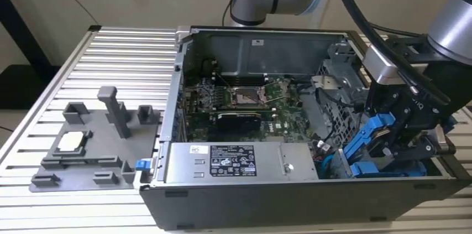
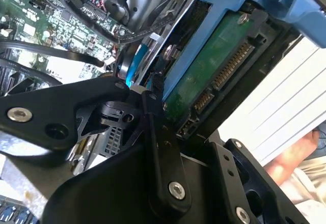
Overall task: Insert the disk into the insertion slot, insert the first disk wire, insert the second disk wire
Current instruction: 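Insert the disk into the insertion slot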
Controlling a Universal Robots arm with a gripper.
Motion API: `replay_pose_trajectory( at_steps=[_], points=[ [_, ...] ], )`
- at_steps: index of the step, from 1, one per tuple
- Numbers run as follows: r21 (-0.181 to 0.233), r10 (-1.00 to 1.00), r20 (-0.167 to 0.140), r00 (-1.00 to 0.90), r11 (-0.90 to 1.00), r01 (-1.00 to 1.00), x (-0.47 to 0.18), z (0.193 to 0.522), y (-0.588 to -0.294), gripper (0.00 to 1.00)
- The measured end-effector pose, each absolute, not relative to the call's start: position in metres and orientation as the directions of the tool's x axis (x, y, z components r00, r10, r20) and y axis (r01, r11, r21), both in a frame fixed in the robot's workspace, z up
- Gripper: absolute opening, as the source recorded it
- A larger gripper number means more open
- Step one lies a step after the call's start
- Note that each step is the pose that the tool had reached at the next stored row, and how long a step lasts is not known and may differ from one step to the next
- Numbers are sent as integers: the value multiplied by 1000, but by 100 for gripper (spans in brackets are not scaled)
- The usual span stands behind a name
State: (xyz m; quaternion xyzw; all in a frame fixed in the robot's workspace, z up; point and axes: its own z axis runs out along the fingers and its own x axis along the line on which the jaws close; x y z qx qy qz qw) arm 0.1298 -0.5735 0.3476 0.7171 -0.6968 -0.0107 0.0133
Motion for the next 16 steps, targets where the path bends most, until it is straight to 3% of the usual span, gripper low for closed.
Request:
replay_pose_trajectory(
  at_steps=[5,10,16],
  points=[
    [34,-1000,4,29,-29,-999,130,348,-574,34],
    [35,-1000,3,29,-29,-999,130,348,-574,53],
    [38,-1000,11,29,-28,-999,130,357,-573,53]
  ],
)
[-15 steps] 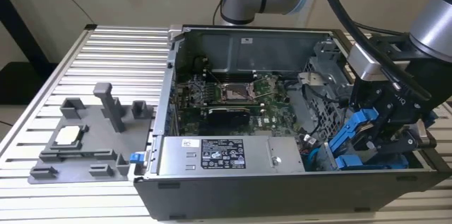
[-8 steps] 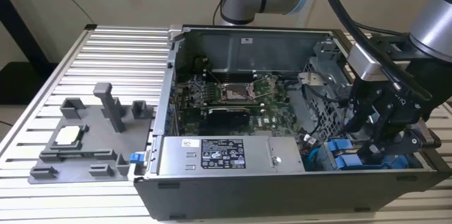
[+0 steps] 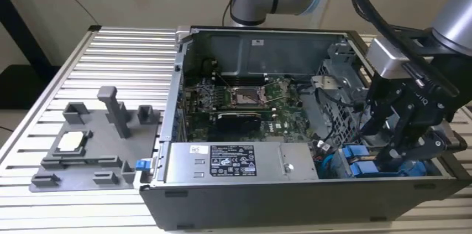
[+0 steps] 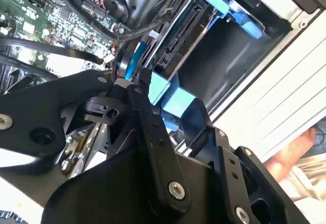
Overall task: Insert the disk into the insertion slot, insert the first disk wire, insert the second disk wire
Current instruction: 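Insert the first disk wire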
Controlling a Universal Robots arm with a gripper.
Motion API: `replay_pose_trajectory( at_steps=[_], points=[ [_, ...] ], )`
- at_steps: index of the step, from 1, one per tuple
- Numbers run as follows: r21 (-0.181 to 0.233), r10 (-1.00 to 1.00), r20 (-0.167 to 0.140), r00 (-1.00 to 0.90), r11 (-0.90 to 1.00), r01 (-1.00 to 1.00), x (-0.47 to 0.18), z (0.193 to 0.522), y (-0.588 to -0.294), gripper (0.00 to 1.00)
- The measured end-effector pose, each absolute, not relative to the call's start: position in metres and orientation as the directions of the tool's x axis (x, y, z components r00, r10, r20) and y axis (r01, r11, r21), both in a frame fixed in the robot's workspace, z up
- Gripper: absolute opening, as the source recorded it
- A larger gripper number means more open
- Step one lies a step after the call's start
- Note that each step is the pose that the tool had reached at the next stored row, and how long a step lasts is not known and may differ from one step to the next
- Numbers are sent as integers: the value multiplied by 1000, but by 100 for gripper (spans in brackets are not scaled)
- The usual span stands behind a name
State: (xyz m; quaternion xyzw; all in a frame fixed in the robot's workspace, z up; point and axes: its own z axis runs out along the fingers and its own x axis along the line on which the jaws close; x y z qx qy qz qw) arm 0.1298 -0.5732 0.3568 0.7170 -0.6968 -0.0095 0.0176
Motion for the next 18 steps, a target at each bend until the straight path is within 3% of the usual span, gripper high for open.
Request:
replay_pose_trajectory(
  at_steps=[9,18],
  points=[
    [39,-999,21,29,-28,-999,130,389,-573,53],
    [39,-999,21,29,-28,-999,135,389,-573,53]
  ],
)
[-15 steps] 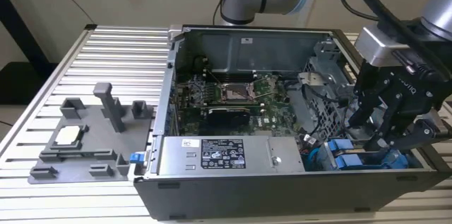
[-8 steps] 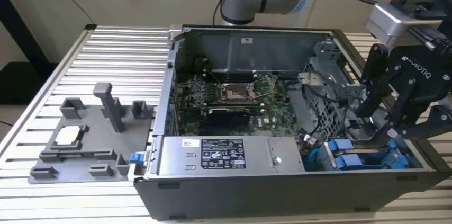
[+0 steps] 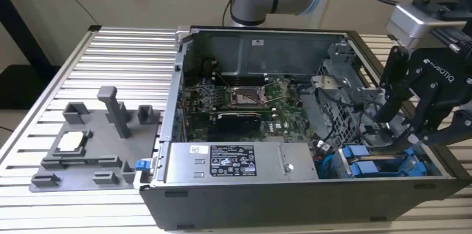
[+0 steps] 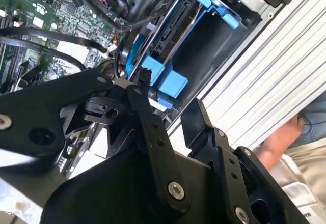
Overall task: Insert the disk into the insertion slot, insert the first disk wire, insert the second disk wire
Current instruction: 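Insert the first disk wire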
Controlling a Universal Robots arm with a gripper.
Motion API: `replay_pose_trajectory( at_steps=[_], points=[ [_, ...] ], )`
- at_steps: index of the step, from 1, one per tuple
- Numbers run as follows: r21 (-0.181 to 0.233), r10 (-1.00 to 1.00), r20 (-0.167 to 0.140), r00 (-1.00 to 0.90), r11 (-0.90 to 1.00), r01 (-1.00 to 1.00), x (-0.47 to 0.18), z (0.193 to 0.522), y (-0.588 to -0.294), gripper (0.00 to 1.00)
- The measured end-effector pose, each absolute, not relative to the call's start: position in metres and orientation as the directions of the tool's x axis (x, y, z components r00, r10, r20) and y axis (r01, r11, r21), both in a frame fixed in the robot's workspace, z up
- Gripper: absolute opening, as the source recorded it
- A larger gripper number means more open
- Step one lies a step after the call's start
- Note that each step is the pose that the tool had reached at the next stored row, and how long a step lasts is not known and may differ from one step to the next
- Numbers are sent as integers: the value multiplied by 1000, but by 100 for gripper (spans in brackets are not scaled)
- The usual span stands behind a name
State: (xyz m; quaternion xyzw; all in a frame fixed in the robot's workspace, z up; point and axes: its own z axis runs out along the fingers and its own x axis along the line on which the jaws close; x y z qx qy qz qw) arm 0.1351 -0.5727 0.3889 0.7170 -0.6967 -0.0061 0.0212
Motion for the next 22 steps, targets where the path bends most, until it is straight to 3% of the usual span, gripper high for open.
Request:
replay_pose_trajectory(
  at_steps=[22],
  points=[
    [24,-999,19,34,-33,-999,179,388,-566,53]
  ],
)
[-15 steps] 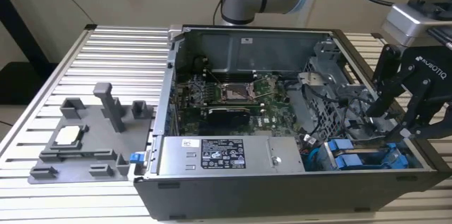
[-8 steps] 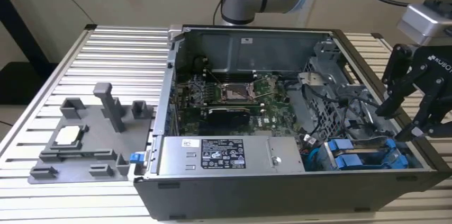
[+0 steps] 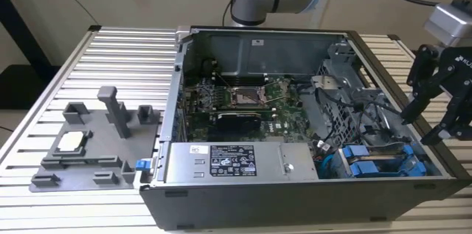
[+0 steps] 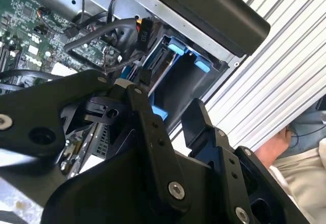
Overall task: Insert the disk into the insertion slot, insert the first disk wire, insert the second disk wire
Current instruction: 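Insert the first disk wire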
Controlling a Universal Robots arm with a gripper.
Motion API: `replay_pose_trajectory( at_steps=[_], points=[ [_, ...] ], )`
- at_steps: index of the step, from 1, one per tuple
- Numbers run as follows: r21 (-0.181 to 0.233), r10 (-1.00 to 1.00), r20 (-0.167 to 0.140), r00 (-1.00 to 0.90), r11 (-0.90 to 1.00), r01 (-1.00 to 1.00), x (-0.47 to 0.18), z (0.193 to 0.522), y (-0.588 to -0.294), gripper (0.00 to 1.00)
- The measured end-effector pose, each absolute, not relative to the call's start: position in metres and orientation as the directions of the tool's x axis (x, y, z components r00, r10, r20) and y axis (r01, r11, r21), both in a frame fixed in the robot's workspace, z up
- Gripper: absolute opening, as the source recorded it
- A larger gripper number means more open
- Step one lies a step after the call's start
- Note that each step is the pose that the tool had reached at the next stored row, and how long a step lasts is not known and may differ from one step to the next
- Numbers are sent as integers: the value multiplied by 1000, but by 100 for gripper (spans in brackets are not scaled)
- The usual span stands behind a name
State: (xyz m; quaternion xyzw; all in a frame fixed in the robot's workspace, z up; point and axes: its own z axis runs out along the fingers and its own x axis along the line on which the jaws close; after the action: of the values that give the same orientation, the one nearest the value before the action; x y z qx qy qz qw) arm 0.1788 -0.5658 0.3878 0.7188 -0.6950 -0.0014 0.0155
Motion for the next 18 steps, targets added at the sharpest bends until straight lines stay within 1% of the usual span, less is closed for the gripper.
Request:
replay_pose_trajectory(
  at_steps=[3,8,18],
  points=[
    [9,-999,19,34,-33,-999,180,388,-562,53],
    [-46,-999,19,37,-38,-998,180,387,-557,53],
    [-41,-998,19,66,-66,-997,183,386,-552,53]
  ],
)
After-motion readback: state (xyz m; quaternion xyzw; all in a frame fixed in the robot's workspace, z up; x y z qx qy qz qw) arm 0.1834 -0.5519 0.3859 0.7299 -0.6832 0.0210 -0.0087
